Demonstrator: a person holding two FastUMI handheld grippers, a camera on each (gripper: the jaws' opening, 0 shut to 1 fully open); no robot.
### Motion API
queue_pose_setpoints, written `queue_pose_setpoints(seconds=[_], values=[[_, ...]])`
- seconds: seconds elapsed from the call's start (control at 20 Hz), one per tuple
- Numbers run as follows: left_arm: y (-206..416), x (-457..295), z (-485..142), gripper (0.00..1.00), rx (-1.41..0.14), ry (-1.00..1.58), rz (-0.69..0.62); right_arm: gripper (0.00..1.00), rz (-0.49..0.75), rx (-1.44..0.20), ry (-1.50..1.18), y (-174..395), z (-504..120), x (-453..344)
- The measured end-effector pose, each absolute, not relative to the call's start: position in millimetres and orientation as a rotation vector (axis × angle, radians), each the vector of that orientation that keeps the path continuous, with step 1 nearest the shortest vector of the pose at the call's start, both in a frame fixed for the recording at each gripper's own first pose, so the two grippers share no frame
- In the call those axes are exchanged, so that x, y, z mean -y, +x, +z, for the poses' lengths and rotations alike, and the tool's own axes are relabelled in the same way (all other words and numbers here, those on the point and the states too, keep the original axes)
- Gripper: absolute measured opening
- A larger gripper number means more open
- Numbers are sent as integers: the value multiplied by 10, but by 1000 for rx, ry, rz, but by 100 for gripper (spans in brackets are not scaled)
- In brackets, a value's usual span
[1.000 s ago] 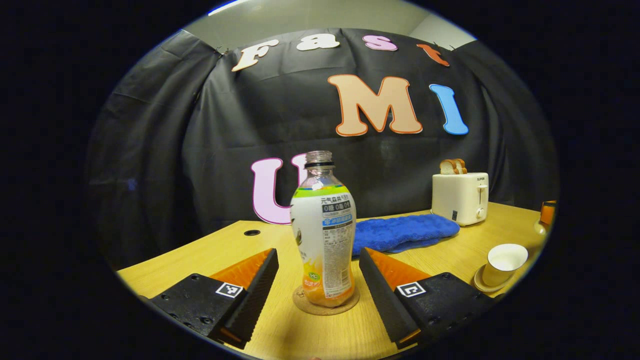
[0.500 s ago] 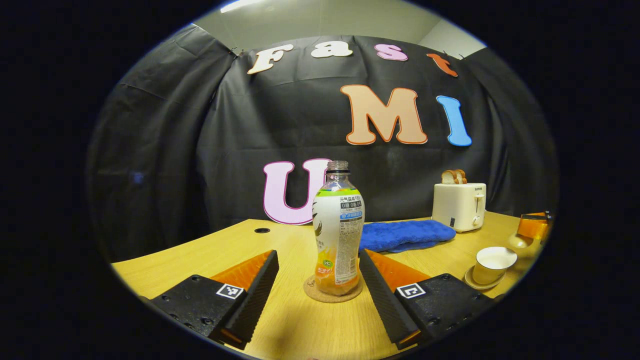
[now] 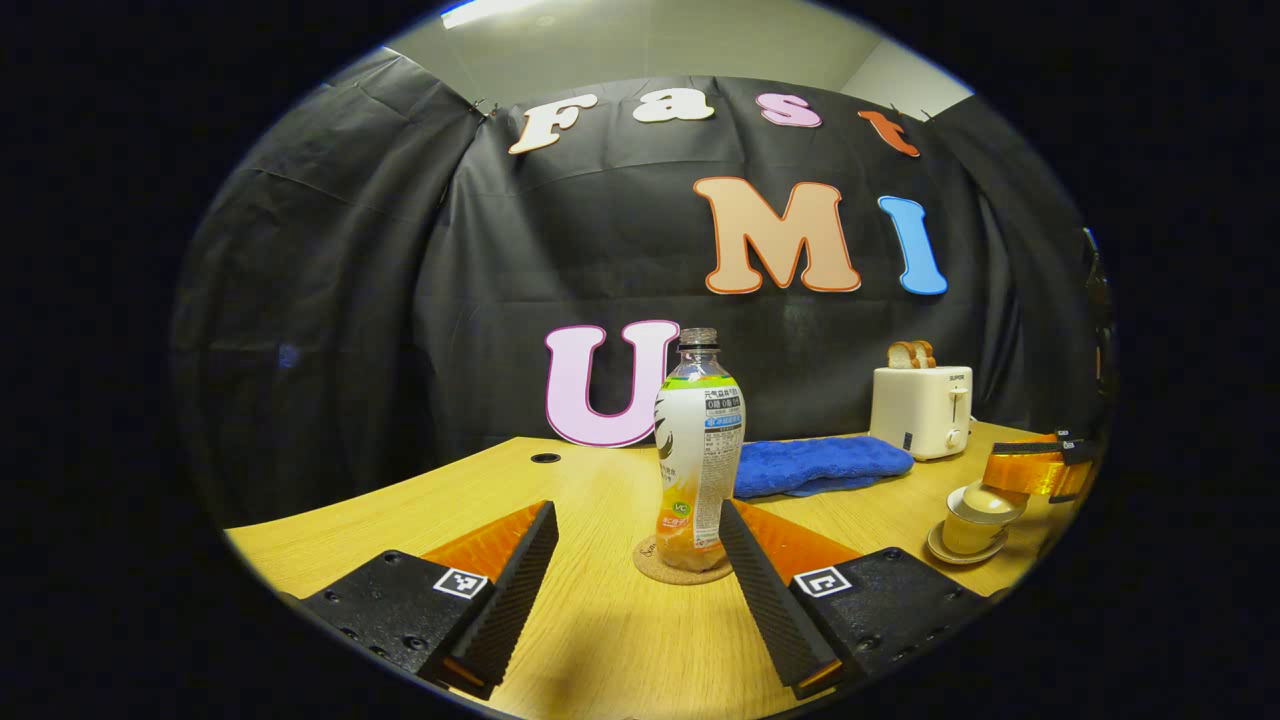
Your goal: Open the teacup lid with one hand, grasp the water bottle and pour water into the teacup with the other hand; after pouring, place the water bottle on the coaster and then close the teacup lid.
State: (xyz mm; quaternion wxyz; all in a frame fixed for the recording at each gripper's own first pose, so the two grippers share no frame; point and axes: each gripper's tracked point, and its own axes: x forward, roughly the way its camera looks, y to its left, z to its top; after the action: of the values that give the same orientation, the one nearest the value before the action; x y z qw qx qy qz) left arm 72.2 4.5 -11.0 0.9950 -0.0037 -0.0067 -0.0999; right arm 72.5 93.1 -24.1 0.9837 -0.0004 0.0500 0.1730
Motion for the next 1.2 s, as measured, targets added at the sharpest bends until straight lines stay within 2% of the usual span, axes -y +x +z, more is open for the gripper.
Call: queue_pose_setpoints(seconds=[0.25,0.55,0.7,0.75,0.8,0.9,1.2], values=[[711,-73,-115,94,12,-6,-202,34,362,-164,-24,727,-344,-982],[702,-44,-116,94,14,-8,-215,39,366,-179,-17,716,-373,-985],[703,-51,-109,94,13,-8,-217,70,382,-180,-20,681,-380,-1017],[706,-47,-117,94,13,-7,-217,85,386,-168,-24,642,-350,-1018],[702,-50,-113,94,13,-8,-218,84,382,-150,-22,623,-315,-998],[708,-48,-115,94,13,-7,-217,94,378,-110,-5,586,-251,-973],[706,-56,-114,94,13,-7,-216,95,321,-6,10,454,-84,-815]])
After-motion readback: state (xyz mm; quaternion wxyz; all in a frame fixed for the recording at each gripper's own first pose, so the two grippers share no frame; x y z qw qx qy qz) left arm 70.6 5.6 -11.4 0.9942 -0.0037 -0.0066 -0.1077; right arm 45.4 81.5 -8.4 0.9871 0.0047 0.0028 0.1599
